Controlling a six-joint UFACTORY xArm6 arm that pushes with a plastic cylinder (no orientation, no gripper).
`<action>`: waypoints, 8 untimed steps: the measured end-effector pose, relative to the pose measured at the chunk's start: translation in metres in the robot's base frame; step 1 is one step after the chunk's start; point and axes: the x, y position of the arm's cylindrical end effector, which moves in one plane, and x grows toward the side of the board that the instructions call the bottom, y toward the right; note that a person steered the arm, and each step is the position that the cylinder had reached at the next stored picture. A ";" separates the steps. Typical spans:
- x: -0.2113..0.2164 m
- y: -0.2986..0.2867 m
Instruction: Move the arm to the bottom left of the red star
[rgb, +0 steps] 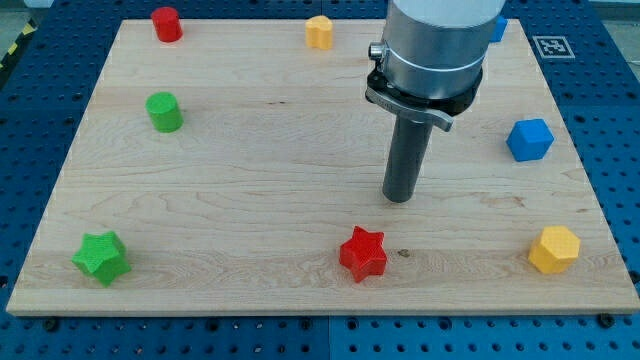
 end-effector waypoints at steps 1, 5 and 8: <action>0.000 0.000; -0.019 -0.079; 0.083 -0.147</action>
